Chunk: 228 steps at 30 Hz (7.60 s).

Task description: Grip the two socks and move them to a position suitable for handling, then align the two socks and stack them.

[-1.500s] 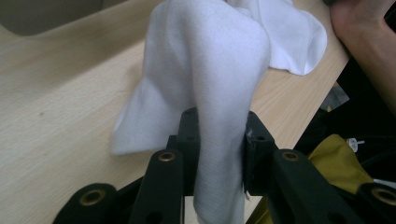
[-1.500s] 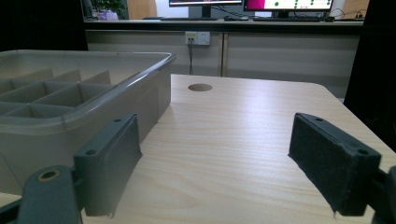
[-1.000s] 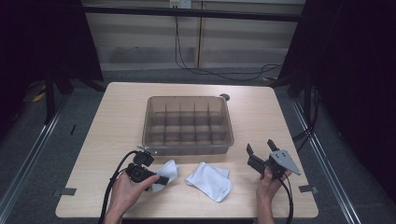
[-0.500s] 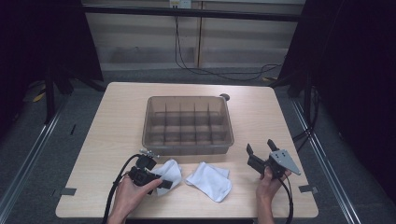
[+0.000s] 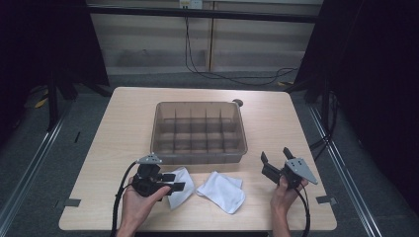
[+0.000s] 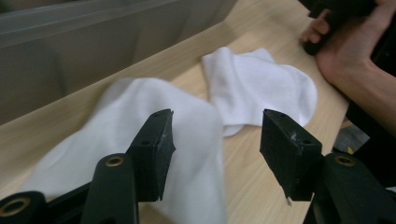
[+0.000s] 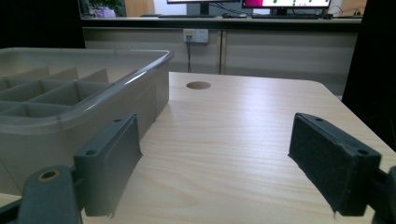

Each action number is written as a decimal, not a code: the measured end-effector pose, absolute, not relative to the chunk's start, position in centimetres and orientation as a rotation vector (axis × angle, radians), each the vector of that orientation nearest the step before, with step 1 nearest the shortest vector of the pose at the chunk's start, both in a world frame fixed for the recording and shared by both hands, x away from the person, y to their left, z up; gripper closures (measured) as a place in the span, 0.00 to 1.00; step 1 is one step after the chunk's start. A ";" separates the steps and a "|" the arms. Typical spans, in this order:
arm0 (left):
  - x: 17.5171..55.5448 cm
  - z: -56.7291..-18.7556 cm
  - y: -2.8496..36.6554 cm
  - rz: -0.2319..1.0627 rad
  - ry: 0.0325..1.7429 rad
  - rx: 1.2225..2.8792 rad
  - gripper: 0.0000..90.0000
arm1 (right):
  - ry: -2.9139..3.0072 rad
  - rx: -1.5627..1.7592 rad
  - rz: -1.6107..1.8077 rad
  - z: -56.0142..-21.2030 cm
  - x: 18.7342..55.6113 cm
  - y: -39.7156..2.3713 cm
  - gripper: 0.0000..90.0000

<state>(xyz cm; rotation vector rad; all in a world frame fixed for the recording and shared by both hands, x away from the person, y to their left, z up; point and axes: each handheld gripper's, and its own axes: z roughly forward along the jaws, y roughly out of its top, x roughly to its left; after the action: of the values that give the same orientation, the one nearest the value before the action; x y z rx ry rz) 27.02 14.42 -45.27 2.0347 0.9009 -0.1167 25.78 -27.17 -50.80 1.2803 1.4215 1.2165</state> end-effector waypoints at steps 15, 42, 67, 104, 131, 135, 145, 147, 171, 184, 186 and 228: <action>26.0 -47.0 9.9 -0.107 0.753 2.122 0.79 | 1.542 1.373 1.233 -47.6 25.0 -26.8 0.17; 26.4 -49.7 5.8 -0.093 0.700 2.229 0.88 | 2.296 1.196 1.331 -48.8 22.7 -20.1 0.67; 25.3 -48.8 6.0 -0.114 0.629 2.179 0.78 | 2.370 1.153 1.437 -47.5 23.5 -17.7 0.98; 27.0 -48.0 10.6 -0.144 0.786 2.034 0.97 | 2.378 1.307 1.266 -50.0 24.9 -19.4 0.82; 27.2 -46.8 14.6 -0.056 0.895 1.973 0.79 | 2.389 1.306 1.253 -50.7 25.3 -20.4 0.83; 26.6 -46.8 12.4 -0.022 0.849 2.026 0.72 | 2.389 1.305 1.257 -50.7 25.3 -20.4 0.83; 27.6 -48.9 6.8 -0.015 0.809 2.225 0.49 | 2.390 1.309 1.274 -50.7 25.3 -20.6 0.83; 27.6 -49.2 6.6 -0.008 0.811 2.219 0.49 | 2.390 1.309 1.276 -50.8 25.4 -20.6 0.83; 28.8 -45.5 14.3 0.062 0.924 1.990 0.97 | 2.389 1.340 1.171 -50.1 24.9 -22.5 0.79; 28.0 -45.8 16.6 0.137 0.984 1.955 0.69 | 2.393 1.310 1.163 -49.5 24.7 -21.5 0.70; 27.6 -45.7 16.3 0.128 0.966 1.962 0.68 | 2.391 1.286 1.172 -49.2 24.6 -21.0 0.69; 25.0 -48.3 18.2 0.055 0.864 2.125 0.79 | 2.362 1.305 1.099 -49.3 24.1 -22.9 0.59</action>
<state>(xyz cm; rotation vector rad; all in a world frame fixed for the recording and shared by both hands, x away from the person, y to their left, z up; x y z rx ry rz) 25.02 18.19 -48.34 2.1253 0.8638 0.0553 24.07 -22.89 -49.26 1.3047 2.3616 1.0987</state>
